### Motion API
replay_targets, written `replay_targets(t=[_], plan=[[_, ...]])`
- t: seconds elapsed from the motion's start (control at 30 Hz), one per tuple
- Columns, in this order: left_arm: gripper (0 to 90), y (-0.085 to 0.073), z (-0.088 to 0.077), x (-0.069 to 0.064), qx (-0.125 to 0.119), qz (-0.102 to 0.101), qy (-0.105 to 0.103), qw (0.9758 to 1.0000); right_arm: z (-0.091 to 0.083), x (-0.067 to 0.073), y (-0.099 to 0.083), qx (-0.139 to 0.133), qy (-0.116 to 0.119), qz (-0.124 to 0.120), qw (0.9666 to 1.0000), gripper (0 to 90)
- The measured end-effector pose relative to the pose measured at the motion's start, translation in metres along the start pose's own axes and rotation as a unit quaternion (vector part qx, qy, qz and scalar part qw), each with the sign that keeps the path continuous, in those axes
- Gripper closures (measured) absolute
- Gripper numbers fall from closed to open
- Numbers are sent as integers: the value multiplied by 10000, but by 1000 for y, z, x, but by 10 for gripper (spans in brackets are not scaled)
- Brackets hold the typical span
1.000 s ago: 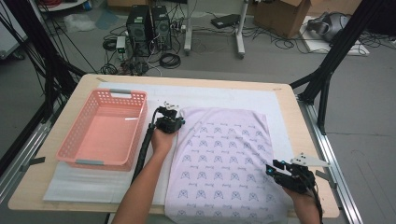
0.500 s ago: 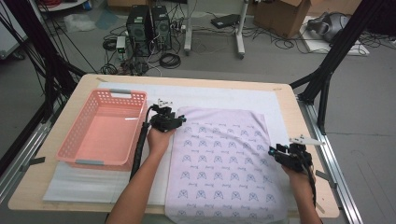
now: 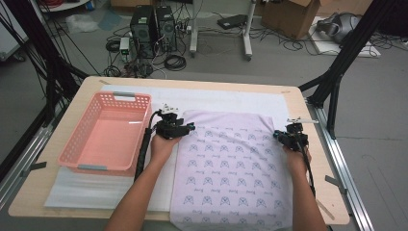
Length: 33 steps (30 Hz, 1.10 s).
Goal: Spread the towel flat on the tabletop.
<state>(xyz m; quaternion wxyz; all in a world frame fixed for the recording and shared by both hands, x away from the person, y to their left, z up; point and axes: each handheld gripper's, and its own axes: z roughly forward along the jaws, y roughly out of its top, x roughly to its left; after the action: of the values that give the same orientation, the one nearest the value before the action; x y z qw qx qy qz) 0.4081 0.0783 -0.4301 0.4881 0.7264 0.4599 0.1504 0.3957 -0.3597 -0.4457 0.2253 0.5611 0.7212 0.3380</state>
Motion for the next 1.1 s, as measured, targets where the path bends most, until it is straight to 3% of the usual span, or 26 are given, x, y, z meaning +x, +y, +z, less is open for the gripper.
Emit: replay_targets(t=[0.1, 0.17, 0.23, 0.3, 0.43, 0.5, 0.63, 0.7, 0.77, 0.93, 1.1], plan=[[455, -1, -8, -3, -85, 8, -25, 10000, -1, -2, -1, -60, -339, 214, 9992, 856], [441, -3, -12, -4, -141, 12, -65, 9999, -1, 0, -1, -67, -543, 154, 9984, 708], [422, -5, -15, -5, -161, -9, -102, 9998, -6, 2, -2, -91, -507, 119, 9986, 636], [398, -6, -17, -8, -61, 41, -180, 9998, -13, 2, -1, -131, -336, 106, 9993, 569], [377, -3, -22, -17, -180, 144, -307, 9993, -35, 6, -3, -405, 58, -41, 9992, 463], [344, -2, -25, -20, -221, 136, -396, 9989, -47, 7, -8, -482, 345, -58, 9982, 440], [291, -9, -32, -22, -414, 120, -480, 9979, -71, 12, -26, -611, 796, -345, 9944, 354], [203, -13, -35, -22, -499, 81, -420, 9978, -80, 14, -36, -638, 907, -462, 9928, 297], [200, -18, -40, -23, -585, 72, -548, 9968, -85, 14, -43, -618, 928, -528, 9924, 256], [201, -27, -49, -24, -516, 192, -757, 9956, -95, 11, -58, -651, 1083, -613, 9901, 199], [214, -29, -56, -25, -562, 236, -729, 9955, -98, 13, -62, -767, 1150, -638, 9883, 190]])
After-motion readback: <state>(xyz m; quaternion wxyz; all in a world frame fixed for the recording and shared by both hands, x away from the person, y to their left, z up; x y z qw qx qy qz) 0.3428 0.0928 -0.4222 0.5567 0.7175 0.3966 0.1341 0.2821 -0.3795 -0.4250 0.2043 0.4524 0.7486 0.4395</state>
